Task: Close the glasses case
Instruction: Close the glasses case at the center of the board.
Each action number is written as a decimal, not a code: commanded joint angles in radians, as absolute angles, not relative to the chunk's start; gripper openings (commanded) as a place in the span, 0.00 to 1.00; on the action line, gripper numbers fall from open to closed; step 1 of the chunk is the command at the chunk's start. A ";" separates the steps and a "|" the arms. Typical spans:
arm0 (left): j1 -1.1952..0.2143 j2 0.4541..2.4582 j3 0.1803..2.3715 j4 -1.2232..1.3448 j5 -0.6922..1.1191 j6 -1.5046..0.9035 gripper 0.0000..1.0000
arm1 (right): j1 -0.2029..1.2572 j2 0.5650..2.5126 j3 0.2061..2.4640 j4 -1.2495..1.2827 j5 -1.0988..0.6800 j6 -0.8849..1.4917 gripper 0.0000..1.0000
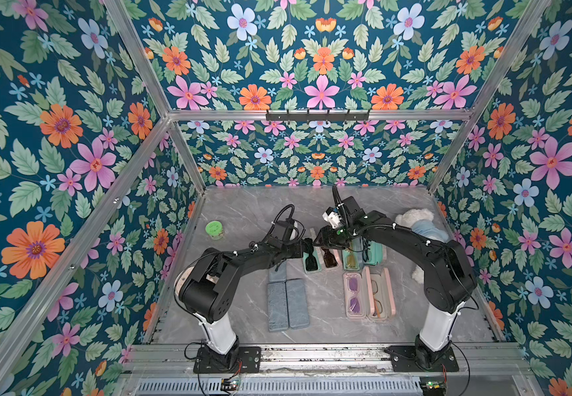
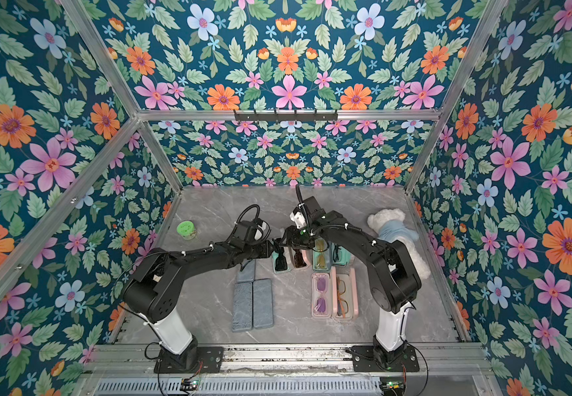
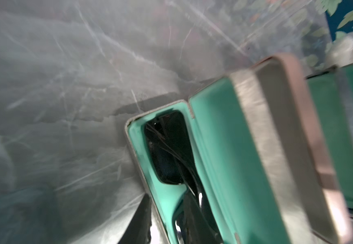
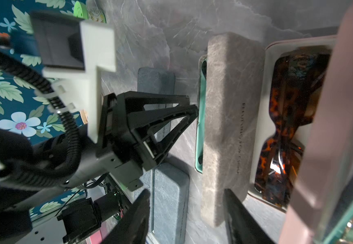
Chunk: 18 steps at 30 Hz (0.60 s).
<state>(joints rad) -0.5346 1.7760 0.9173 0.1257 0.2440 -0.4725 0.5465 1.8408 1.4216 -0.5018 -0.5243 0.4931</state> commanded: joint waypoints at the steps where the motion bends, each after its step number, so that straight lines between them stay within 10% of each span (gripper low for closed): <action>1: -0.545 1.811 0.943 0.120 0.245 -0.462 0.28 | 0.546 1.833 1.409 -0.484 -0.546 0.459 0.55; 18: -0.548 1.844 0.954 0.068 0.184 -0.440 0.17 | 0.546 1.838 1.345 -0.422 -0.554 0.446 0.44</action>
<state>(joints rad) -0.5476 1.8454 0.9573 0.0971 0.2035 -0.4576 0.5442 1.8408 1.3476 -0.4534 -0.5396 0.4572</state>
